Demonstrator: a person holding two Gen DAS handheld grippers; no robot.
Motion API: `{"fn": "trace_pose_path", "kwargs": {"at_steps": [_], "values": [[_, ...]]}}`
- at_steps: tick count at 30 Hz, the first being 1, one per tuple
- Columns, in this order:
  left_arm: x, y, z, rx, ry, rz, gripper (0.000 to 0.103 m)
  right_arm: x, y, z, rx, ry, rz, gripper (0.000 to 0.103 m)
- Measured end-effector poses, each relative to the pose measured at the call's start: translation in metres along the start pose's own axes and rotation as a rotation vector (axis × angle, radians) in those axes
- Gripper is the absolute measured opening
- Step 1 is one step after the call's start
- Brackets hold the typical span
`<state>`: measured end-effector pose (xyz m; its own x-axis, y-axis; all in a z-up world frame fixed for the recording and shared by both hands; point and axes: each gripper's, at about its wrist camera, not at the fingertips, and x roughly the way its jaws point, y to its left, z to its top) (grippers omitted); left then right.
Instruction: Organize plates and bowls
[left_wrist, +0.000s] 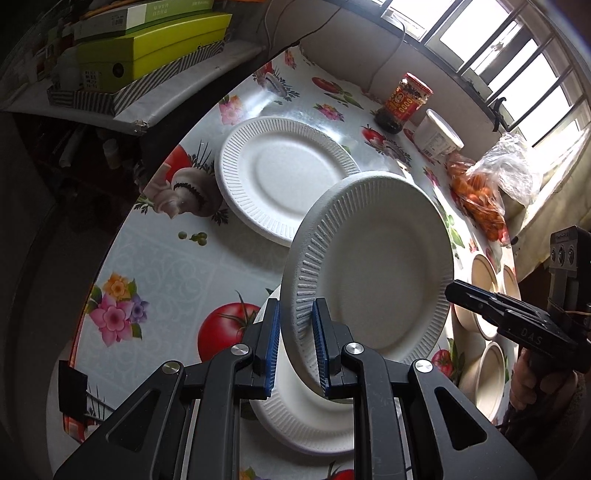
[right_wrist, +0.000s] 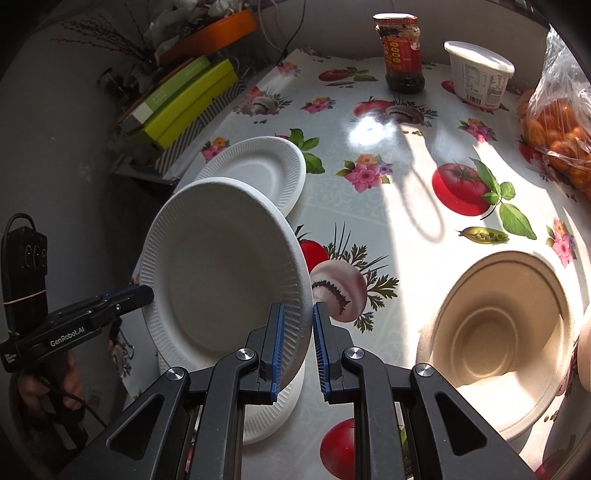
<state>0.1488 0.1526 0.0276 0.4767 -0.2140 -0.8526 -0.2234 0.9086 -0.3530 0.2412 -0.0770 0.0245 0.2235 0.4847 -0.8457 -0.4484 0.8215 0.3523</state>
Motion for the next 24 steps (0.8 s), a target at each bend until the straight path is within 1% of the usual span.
{"fn": "trace_pose_path", "kwargs": {"at_steps": [17,24], "values": [[-0.007,0.019,-0.034,-0.030,0.024,-0.002,0.018,0.003,0.015,-0.030,-0.007,0.037,0.033,0.016],[-0.004,0.021,-0.040,-0.042,0.041,-0.003,0.018,0.009,0.016,-0.034,-0.003,0.052,0.022,0.016]]}}
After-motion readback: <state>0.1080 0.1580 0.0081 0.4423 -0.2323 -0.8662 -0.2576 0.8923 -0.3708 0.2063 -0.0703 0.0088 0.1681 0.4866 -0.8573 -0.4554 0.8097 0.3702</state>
